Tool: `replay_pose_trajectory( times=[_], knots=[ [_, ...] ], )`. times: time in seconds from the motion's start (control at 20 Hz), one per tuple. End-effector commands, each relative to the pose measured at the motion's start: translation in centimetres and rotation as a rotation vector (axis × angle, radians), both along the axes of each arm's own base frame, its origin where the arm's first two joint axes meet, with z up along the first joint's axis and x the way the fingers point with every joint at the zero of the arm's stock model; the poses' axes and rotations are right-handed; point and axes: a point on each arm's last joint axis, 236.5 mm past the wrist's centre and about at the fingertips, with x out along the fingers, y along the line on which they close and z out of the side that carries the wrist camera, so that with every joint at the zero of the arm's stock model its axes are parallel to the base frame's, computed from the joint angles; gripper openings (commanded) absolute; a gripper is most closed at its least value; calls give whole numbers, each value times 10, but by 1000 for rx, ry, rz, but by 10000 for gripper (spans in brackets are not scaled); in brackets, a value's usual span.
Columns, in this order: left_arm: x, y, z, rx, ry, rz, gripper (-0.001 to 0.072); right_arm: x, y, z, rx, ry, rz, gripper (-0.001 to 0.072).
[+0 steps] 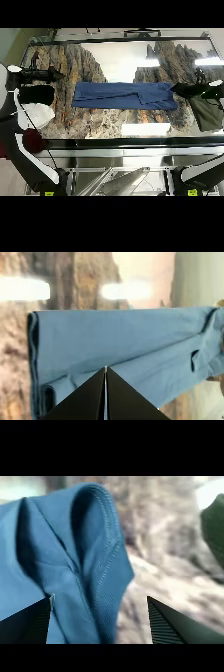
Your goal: Fold the shirts.
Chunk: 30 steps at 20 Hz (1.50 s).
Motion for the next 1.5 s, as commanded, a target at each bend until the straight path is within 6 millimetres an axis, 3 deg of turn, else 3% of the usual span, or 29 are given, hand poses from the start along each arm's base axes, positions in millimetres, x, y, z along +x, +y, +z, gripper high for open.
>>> replay_pose_trajectory(
  times=[0.0, 0.2, 0.25, 0.3, 0.35, 0.45, 0.55, 0.7, 0.85, 1.0, 1.1, 1.2, 1.35, 1.45],
  knots=[
    [-10, -19, 27, 10, -34, -53, 2, -8, 28, -11, 112, 52, 38, 645],
    [-17, -70, 37, 15, -55, -146, 3, -13, 57, -21, 182, 85, 87, 630],
    [-20, -89, 33, 14, -50, -182, 3, -13, 63, -22, 184, 89, 99, 458],
    [-24, -108, 27, 11, -39, -218, 3, -14, 68, -21, 186, 90, 110, 182],
    [-28, -132, 17, 8, -26, -257, 3, -13, 74, -16, 205, 85, 121, 19],
    [-32, -176, -3, 7, -10, -309, 2, -9, 77, -1, 216, 64, 145, 13],
    [-35, -218, -29, 33, -9, -339, 2, 0, 76, 27, 214, 27, 141, 13],
    [-43, -266, -86, 168, 29, -348, 1, 10, 81, 92, 228, -67, 175, 13],
    [-55, -315, -113, 171, 65, -325, 2, 15, 104, 162, 309, -185, 241, 13],
    [-64, -357, -121, 172, 27, -325, 1, 13, 136, 216, 443, -264, 312, 13],
    [-68, -371, -123, 168, 23, -311, 2, 10, 161, 241, 517, -294, 353, 13],
    [-66, -380, -121, 165, -2, -300, 2, 6, 186, 252, 554, -298, 391, 13],
    [-62, -382, -111, 153, -20, -300, 3, -1, 221, 252, 556, -285, 449, 13],
    [-74, -372, -80, 139, 9, -396, 3, -7, 247, 252, 561, -279, 487, 13]
  ],
)
